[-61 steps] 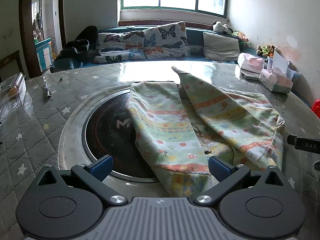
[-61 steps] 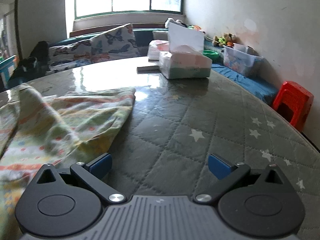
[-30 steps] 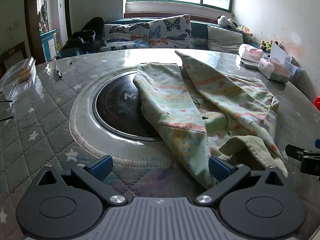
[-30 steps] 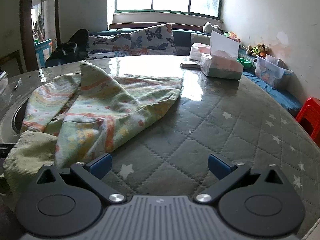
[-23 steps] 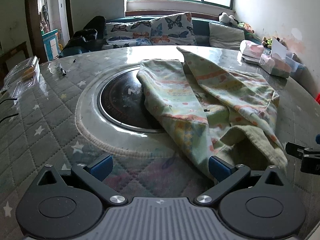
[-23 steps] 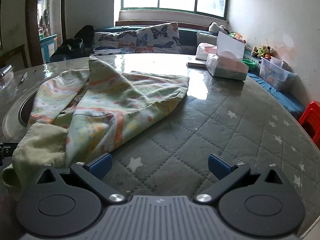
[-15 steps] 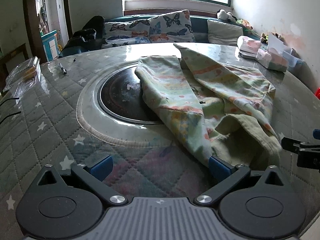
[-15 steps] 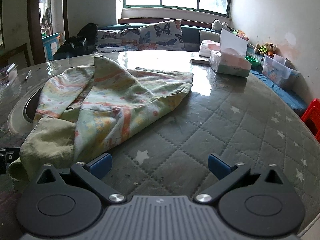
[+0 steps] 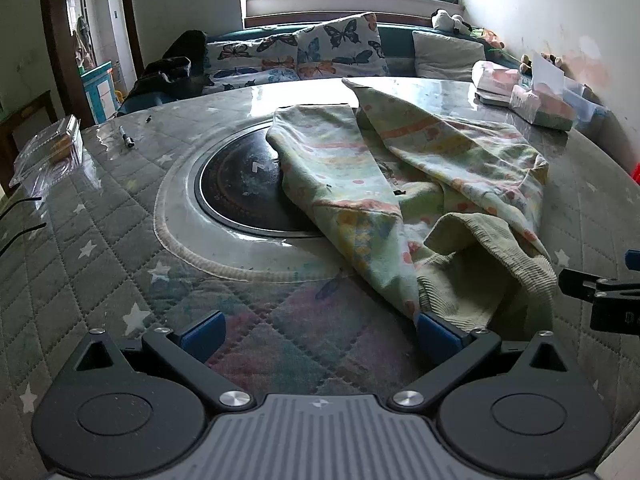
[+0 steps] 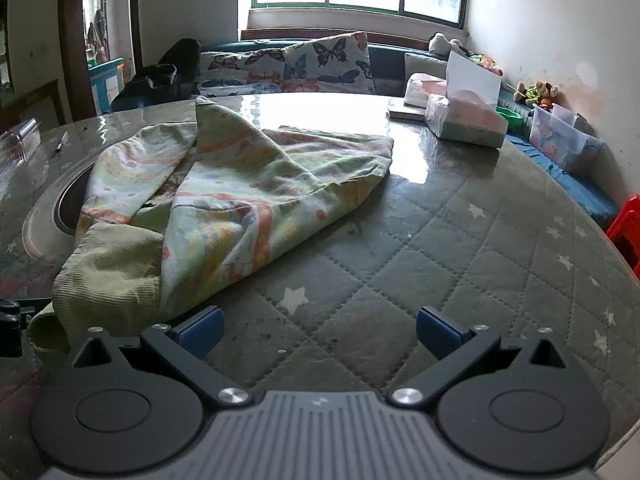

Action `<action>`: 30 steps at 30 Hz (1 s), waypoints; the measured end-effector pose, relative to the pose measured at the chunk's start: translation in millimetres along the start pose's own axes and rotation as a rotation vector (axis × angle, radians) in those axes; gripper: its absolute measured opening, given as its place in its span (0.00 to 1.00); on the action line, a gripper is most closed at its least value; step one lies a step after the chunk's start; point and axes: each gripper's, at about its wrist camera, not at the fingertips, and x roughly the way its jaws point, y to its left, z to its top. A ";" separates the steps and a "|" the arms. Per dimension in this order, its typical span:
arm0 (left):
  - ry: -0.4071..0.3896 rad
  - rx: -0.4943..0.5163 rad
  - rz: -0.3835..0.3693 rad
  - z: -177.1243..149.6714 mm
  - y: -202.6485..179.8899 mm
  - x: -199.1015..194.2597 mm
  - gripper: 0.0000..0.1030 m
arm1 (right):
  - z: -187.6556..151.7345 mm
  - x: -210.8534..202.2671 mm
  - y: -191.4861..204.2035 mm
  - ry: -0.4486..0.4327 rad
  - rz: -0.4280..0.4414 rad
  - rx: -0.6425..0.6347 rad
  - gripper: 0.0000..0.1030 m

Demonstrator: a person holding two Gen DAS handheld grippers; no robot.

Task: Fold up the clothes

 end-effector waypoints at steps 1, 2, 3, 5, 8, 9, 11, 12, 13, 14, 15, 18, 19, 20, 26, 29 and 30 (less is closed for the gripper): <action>0.001 0.001 0.001 0.4 -0.1 0.3 1.00 | 0.5 0.2 -0.2 0.000 0.001 0.001 1.00; 0.002 0.003 0.002 0.8 -0.2 0.5 1.00 | 0.9 0.4 -0.5 0.000 0.000 0.003 1.00; 0.002 0.004 0.002 1.1 -0.2 0.5 1.00 | 1.2 0.6 -0.8 0.000 -0.001 0.004 1.00; 0.001 0.005 0.003 1.6 -0.2 0.8 1.00 | 1.8 0.7 -0.1 0.001 0.000 0.004 1.00; 0.002 0.003 0.004 1.5 -0.4 0.9 1.00 | 1.2 1.0 0.5 0.004 0.000 0.002 1.00; 0.002 0.003 0.005 1.4 -0.5 1.0 1.00 | 1.2 1.1 0.8 0.006 0.001 0.001 1.00; 0.002 0.002 0.005 1.3 -0.6 1.0 1.00 | 1.2 1.2 1.3 0.006 0.000 0.001 1.00; 0.002 0.000 0.006 1.2 -0.7 1.1 1.00 | 1.2 1.2 1.3 0.005 0.001 0.002 1.00; 0.002 -0.002 0.005 1.2 -0.7 1.4 1.00 | 1.2 1.2 1.3 0.005 0.001 0.002 1.00; 0.002 -0.005 0.005 1.0 -0.6 1.5 1.00 | 1.2 1.2 1.3 0.006 0.000 0.002 1.00; 0.002 -0.007 0.005 0.9 -0.6 1.6 1.00 | 1.2 1.2 1.4 0.006 0.000 0.001 1.00; -0.001 -0.023 0.005 1.2 0.4 1.5 1.00 | 1.4 1.5 0.9 0.006 0.000 0.007 1.00; -0.001 -0.027 0.002 1.3 0.6 1.4 1.00 | 1.5 1.5 0.6 0.006 0.000 0.009 1.00; -0.002 -0.030 0.000 1.4 0.7 1.3 1.00 | 1.5 1.5 0.3 0.006 -0.001 0.010 1.00; 0.000 -0.029 0.000 0.9 -1.1 1.8 1.00 | 1.6 1.8 -0.7 0.009 -0.003 0.016 1.00; 0.000 -0.027 0.002 1.3 -1.5 1.1 1.00 | 1.7 2.1 -0.5 0.011 -0.003 0.015 1.00; 0.001 -0.026 0.001 1.6 -1.7 1.0 1.00 | 1.8 2.2 -0.4 0.011 -0.002 0.015 1.00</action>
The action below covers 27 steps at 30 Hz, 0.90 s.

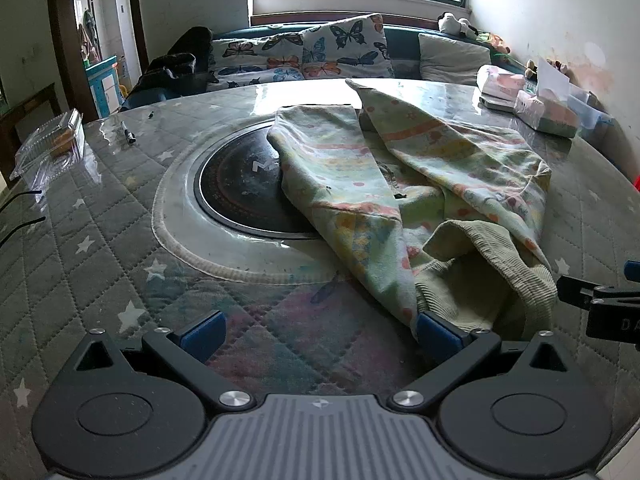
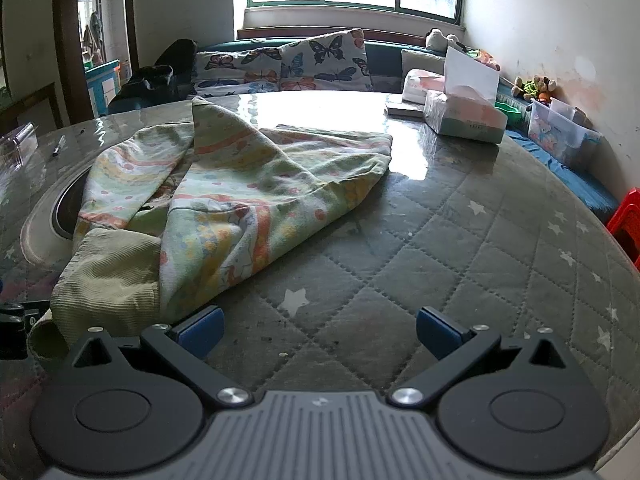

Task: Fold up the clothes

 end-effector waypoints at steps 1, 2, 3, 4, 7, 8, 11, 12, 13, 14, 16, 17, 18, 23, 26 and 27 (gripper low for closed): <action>0.000 0.000 0.000 0.0 -0.2 -0.1 1.00 | 0.2 0.0 0.0 0.000 0.001 0.000 1.00; 0.001 0.000 0.000 0.2 -0.2 -0.1 1.00 | 0.5 -0.1 -0.1 0.000 0.001 0.001 1.00; 0.001 0.000 0.000 0.7 -0.3 -0.1 1.00 | 0.8 -0.1 -0.2 0.001 0.002 0.001 1.00; 0.002 0.000 0.000 1.2 -0.3 -0.1 1.00 | 1.1 0.2 0.0 0.001 0.001 0.001 1.00; 0.001 0.004 0.002 3.3 -0.5 -0.3 1.00 | 2.3 0.9 -0.3 0.004 0.001 0.005 1.00; -0.001 0.004 0.002 4.4 -0.5 -0.6 1.00 | 3.0 0.9 -0.6 0.004 0.001 0.006 1.00; -0.005 0.005 0.003 7.6 -0.1 -2.1 1.00 | 5.1 1.1 -1.5 0.003 0.001 0.009 1.00; -0.007 0.004 0.004 9.0 0.3 -2.4 1.00 | 6.0 1.0 -1.7 0.001 0.000 0.009 1.00; -0.009 0.004 0.005 10.6 0.8 -2.4 1.00 | 7.2 1.0 -2.0 -0.001 -0.002 0.008 1.00; -0.011 0.004 0.006 12.5 1.3 -2.1 1.00 | 8.3 1.9 -2.1 -0.003 -0.002 0.005 1.00; -0.015 0.005 0.009 16.3 2.3 -1.3 1.00 | 11.0 3.4 -2.5 -0.006 -0.001 0.000 1.00; -0.018 0.005 0.012 18.7 3.3 -0.5 1.00 | 13.2 4.8 -2.7 -0.005 -0.004 -0.004 1.00; -0.020 0.004 0.015 21.1 4.1 0.4 1.00 | 14.7 6.0 -2.5 -0.004 -0.004 -0.007 1.00; -0.035 0.014 0.028 33.6 6.6 5.0 1.00 | 26.2 11.8 -0.7 -0.018 0.004 -0.027 1.00; -0.043 0.033 0.032 41.0 5.1 10.4 1.00 | 34.2 15.8 2.6 -0.025 0.022 -0.045 1.00; -0.047 0.040 0.031 43.7 4.4 12.2 1.00 | 37.7 17.9 4.5 -0.029 0.029 -0.057 1.00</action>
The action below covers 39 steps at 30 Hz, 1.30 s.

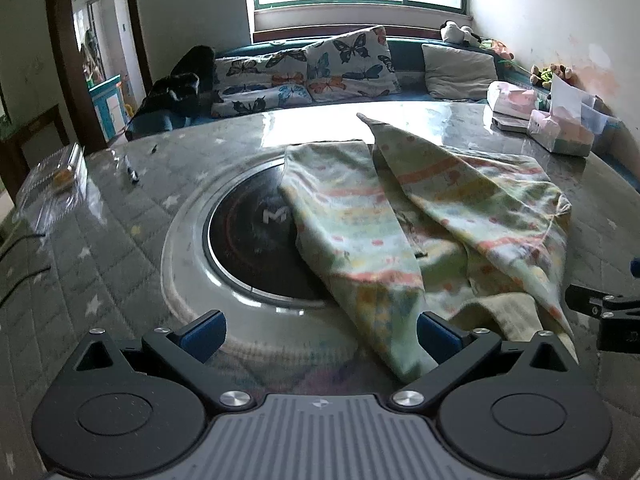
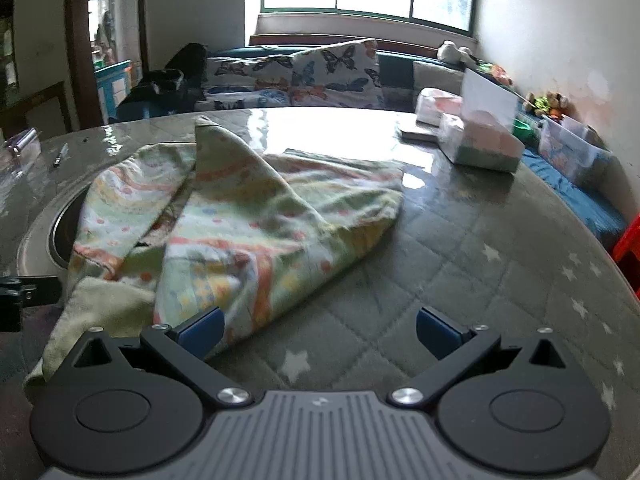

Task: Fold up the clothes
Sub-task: 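Grasp the shirt's corduroy collar with the right gripper and lift to spread it flat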

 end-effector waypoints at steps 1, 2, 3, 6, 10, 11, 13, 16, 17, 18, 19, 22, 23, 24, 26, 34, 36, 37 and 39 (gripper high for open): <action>-0.006 0.006 -0.003 2.6 -0.7 1.8 1.00 | 3.4 1.9 1.2 -0.005 0.005 -0.010 1.00; -0.013 0.010 -0.005 5.0 -1.2 4.0 1.00 | 6.9 3.7 2.4 -0.011 0.010 -0.019 1.00; -0.019 0.015 -0.008 7.4 -1.7 6.2 1.00 | 10.3 5.6 3.6 -0.016 0.014 -0.029 1.00; -0.030 0.020 -0.014 13.7 -2.8 14.6 1.00 | 22.1 14.1 6.9 -0.024 0.030 -0.048 1.00; -0.029 0.024 -0.034 17.5 -4.6 26.1 1.00 | 37.3 27.4 11.9 -0.028 0.049 -0.076 0.99; -0.031 0.025 -0.042 17.4 -5.0 28.0 1.00 | 40.4 30.4 13.3 -0.028 0.054 -0.084 0.98; -0.034 0.027 -0.063 16.2 -6.9 30.6 1.00 | 47.4 37.1 16.8 -0.025 0.068 -0.098 0.95; -0.032 0.035 -0.090 12.5 -10.7 33.2 1.00 | 59.1 48.9 23.3 -0.018 0.101 -0.120 0.87; -0.029 0.036 -0.093 11.3 -11.9 34.0 1.00 | 63.4 53.3 25.5 -0.014 0.113 -0.122 0.87; -0.027 0.038 -0.097 10.2 -12.5 34.8 1.00 | 67.6 57.9 27.8 -0.011 0.121 -0.123 0.86; -0.024 0.039 -0.101 9.0 -13.0 35.7 1.00 | 71.7 62.6 30.3 -0.007 0.127 -0.124 0.84; -0.012 0.036 -0.109 5.7 -12.9 39.5 1.00 | 83.9 72.5 39.1 -0.001 0.160 -0.134 0.81; -0.009 0.034 -0.110 4.8 -12.6 40.4 1.00 | 89.3 76.4 44.2 -0.003 0.175 -0.149 0.80; -0.007 0.032 -0.112 4.2 -12.2 40.8 1.00 | 92.3 79.1 48.2 -0.008 0.179 -0.160 0.80; -0.006 0.029 -0.117 3.6 -11.3 41.2 1.00 | 102.4 86.0 58.2 -0.021 0.183 -0.192 0.79; 0.022 0.015 -0.136 -0.1 -9.0 47.8 1.00 | 146.3 123.4 90.6 -0.049 0.213 -0.243 0.72; 0.028 0.012 -0.143 -1.2 -8.5 49.5 1.00 | 152.7 134.6 97.0 -0.041 0.211 -0.256 0.71; 0.029 0.011 -0.146 -1.9 -8.4 50.0 1.00 | 154.4 139.1 99.4 -0.038 0.210 -0.263 0.71; 0.032 0.008 -0.152 -2.0 -7.6 50.7 1.00 | 157.7 148.2 104.0 -0.032 0.206 -0.275 0.71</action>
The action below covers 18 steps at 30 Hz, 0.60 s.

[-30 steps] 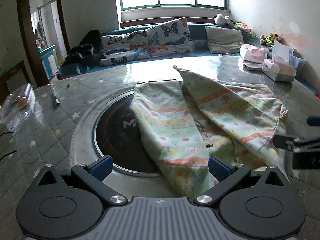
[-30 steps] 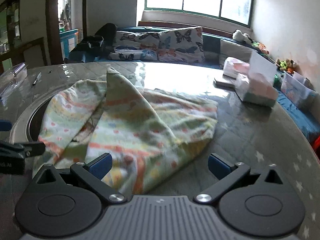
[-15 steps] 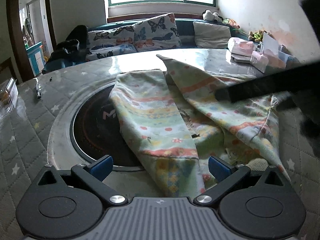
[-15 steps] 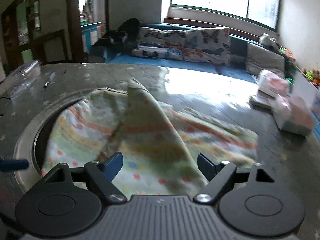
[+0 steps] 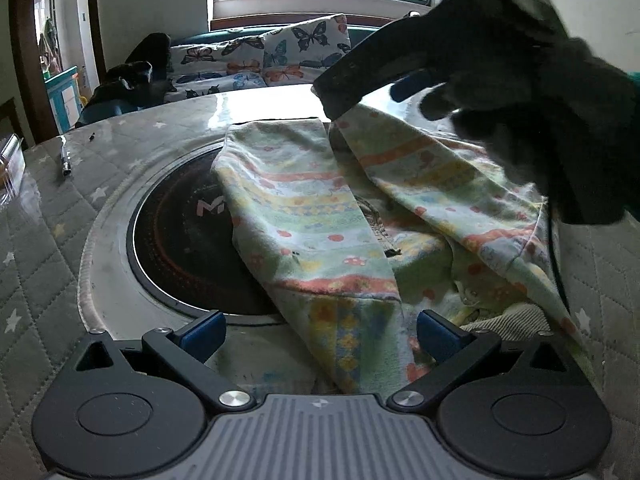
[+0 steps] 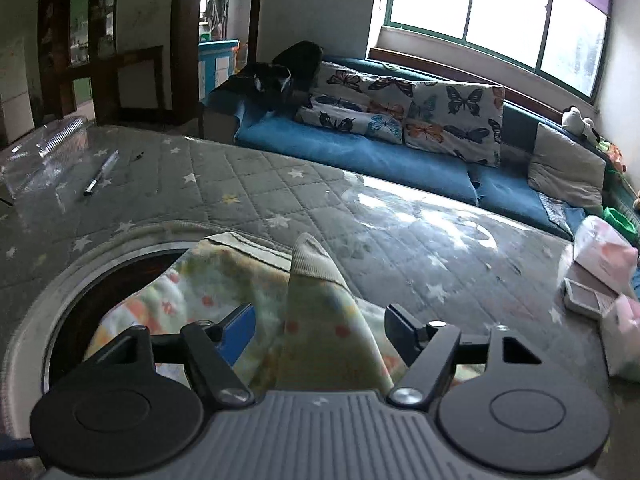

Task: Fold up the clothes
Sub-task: 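Grasp the shirt's corduroy collar with the right gripper and lift to spread it flat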

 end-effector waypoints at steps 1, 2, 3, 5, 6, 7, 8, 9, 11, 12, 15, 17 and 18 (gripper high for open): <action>0.001 -0.002 -0.002 0.3 0.6 0.1 1.00 | 0.7 4.6 0.2 0.005 0.000 -0.004 0.68; 0.001 -0.004 -0.004 0.5 1.1 0.2 1.00 | 1.2 9.1 0.4 0.011 -0.001 -0.008 0.64; 0.002 -0.005 -0.004 0.6 1.5 0.3 1.00 | 1.6 13.8 0.1 0.021 0.003 -0.011 0.56; 0.002 -0.005 -0.004 0.5 1.6 0.4 1.00 | -0.3 20.5 -3.0 0.046 0.005 0.000 0.46; 0.002 -0.006 -0.004 0.6 1.6 0.4 1.00 | -1.2 21.1 -4.5 0.047 0.005 0.005 0.36; 0.002 -0.006 -0.003 0.7 1.5 0.4 1.00 | -2.3 19.9 -6.5 0.048 0.001 0.011 0.25; 0.003 -0.007 -0.002 0.8 1.4 0.4 1.00 | -3.4 18.5 -8.6 0.049 -0.004 0.018 0.22; 0.003 -0.007 -0.001 0.9 1.3 0.3 1.00 | -4.6 17.0 -10.7 0.051 -0.008 0.026 0.15; 0.001 -0.007 0.003 1.0 1.1 -0.1 1.00 | -6.7 11.3 -14.0 0.040 -0.005 0.030 0.07; 0.000 -0.007 0.007 1.1 1.1 -0.6 1.00 | -8.0 7.3 -15.1 0.033 -0.007 0.030 0.06; -0.009 -0.006 0.014 3.1 1.4 -4.1 1.00 | -9.7 -8.8 -20.9 -0.002 -0.013 0.039 0.05; -0.026 -0.003 0.017 5.7 1.3 -8.6 1.00 | -11.0 -24.7 -26.9 -0.033 -0.021 0.053 0.05; -0.034 -0.003 0.016 7.4 1.1 -10.7 1.00 | -12.0 -33.7 -30.7 -0.048 -0.025 0.063 0.05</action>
